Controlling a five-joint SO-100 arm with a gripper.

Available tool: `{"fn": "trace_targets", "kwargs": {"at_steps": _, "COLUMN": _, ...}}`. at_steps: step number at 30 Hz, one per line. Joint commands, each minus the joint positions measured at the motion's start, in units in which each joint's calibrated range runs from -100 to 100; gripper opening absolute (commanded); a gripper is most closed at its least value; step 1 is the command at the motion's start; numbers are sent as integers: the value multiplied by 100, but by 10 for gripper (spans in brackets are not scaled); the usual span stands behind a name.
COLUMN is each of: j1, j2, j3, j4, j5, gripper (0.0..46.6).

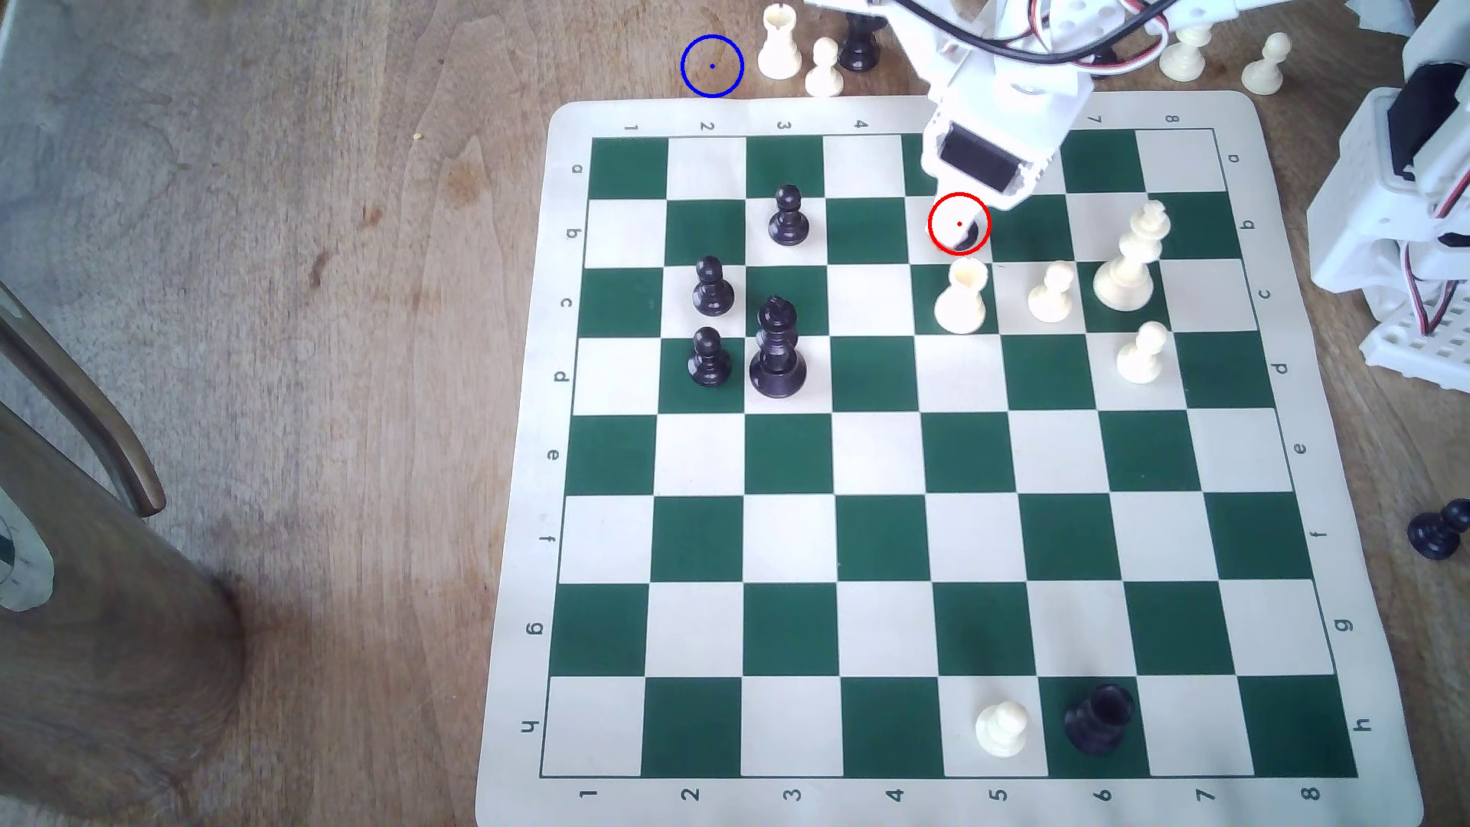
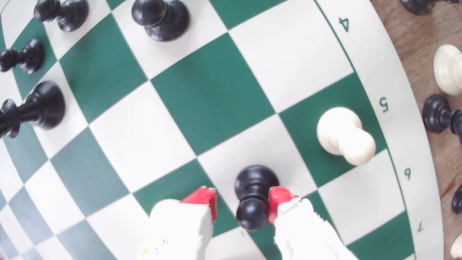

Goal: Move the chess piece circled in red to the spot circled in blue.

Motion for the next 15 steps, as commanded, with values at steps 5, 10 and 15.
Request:
{"fn": "trace_targets", "kwargs": {"at_steps": 5, "j1": 20, "j2": -57, "j3": -38, "j4": 57, "j5": 10, "gripper": 75}}
{"fn": "trace_targets", "kwargs": {"at_steps": 10, "j1": 20, "j2": -23, "j3": -29, "j4": 66, "j5": 44, "gripper": 26}}
{"fn": "trace_targets", "kwargs": {"at_steps": 15, "j1": 28, "j2": -23, "j3": -29, "j4": 115, "j5": 103, "gripper": 2}}
